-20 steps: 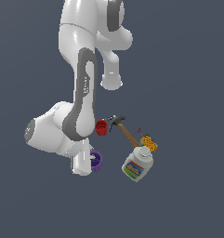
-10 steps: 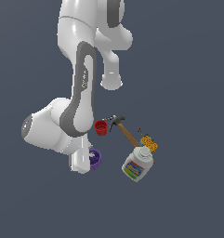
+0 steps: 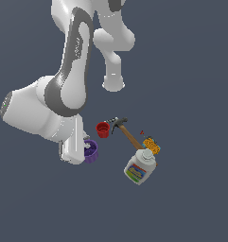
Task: Pick up a designated object from a clutter of objects.
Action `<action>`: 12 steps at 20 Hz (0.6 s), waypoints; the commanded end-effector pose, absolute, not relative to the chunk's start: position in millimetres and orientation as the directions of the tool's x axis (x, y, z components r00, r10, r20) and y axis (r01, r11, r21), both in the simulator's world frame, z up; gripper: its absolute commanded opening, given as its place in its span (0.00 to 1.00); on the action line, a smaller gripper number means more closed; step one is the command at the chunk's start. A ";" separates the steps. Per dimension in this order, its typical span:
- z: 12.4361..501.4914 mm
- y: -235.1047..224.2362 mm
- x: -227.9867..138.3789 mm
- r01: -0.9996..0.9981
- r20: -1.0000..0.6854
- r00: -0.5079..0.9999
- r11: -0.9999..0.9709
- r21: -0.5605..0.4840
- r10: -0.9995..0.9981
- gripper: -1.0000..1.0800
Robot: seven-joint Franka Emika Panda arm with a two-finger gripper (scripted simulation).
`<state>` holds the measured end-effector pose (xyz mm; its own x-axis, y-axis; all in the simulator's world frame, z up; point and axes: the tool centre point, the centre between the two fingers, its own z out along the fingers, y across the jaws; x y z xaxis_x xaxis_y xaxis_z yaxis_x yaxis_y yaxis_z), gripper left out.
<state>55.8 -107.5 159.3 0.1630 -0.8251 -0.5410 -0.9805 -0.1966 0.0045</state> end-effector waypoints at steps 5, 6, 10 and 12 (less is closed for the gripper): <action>235.9 -124.2 37.7 -0.981 -0.539 0.163 -0.195 0.003 -0.826 0.00; 247.7 -126.8 34.9 -0.981 -0.539 0.163 -0.195 0.003 -0.826 0.00; 294.3 -136.9 24.0 -0.981 -0.538 0.162 -0.195 0.004 -0.827 0.00; 317.4 -142.1 18.8 -0.981 -0.538 0.162 -0.195 0.004 -0.827 0.00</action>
<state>23.3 -138.3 299.0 0.1620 -0.8265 -0.5391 -0.9808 -0.1951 0.0045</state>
